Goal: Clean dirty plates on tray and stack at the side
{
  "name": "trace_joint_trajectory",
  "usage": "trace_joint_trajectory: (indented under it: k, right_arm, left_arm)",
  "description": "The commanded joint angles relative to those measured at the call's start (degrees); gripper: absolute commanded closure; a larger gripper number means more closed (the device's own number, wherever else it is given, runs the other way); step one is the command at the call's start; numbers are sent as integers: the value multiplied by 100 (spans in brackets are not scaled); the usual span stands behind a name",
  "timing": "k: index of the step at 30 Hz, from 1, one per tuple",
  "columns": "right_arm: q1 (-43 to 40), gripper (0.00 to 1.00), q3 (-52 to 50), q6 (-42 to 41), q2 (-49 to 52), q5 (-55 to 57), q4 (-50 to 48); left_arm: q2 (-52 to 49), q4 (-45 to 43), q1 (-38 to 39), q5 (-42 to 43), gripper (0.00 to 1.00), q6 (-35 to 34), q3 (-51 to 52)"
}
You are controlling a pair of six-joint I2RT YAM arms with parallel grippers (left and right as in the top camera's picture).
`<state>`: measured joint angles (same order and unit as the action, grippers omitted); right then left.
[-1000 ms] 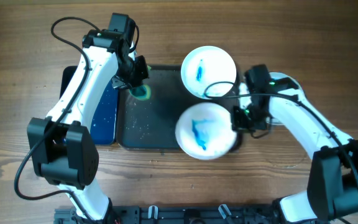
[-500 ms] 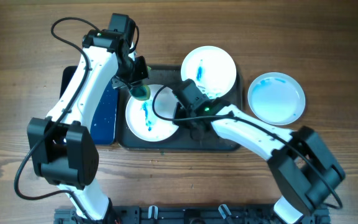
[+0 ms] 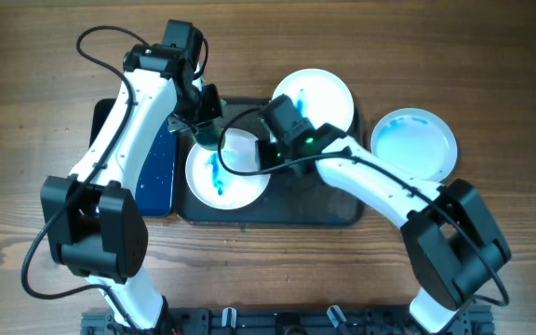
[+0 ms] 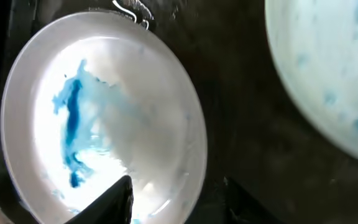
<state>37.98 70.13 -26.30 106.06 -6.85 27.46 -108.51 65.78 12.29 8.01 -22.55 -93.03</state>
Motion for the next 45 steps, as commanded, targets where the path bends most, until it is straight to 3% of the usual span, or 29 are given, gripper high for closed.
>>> trace_joint_trajectory:
  k: [1,6,8,10,11,15,19,27,33,35,37,39,41,45]
  right_arm:
    - [-162,55,87,957,378,-308,-79]
    - [-205,63,87,750,852,-713,-455]
    - [-205,73,87,435,931,-804,-544]
    - [-205,91,87,101,933,-800,-566]
    - [-205,96,85,-44,933,-800,-562]
    - [-205,96,85,-1388,933,-542,-221]
    - [-208,96,85,-1967,933,-546,2]
    - [-205,96,85,-1720,933,-610,-20]
    - [-205,96,85,-1694,933,-610,-63]
    - [-205,96,85,-1694,933,-610,-85]
    - [-205,96,85,-1694,933,-612,-129]
    - [-205,96,85,-1694,933,-634,-149]
    - [-205,96,85,-1663,933,-656,-149]
    - [-205,96,85,-1582,933,-673,-146]
  left_arm:
    - [186,57,20,-15,96,114,-94]
    - [186,72,20,-13,96,111,-94]
    - [186,105,20,-13,96,111,-94]
    - [186,138,20,-15,96,111,-94]
    - [184,149,20,-15,96,111,-94]
    - [179,155,20,-17,96,7,59]
    - [179,-85,20,-59,96,-162,688]
    - [179,-1191,33,-57,96,-7,2271]
    - [179,-2780,118,-92,96,437,3794]
    - [179,-2975,177,404,96,796,3954]
    - [179,-3097,273,1818,96,1836,3947]
    - [179,-3265,328,2275,96,1974,3945]
    - [179,-3609,332,1989,96,1711,3945]
    - [179,-4188,328,-55,96,391,3945]
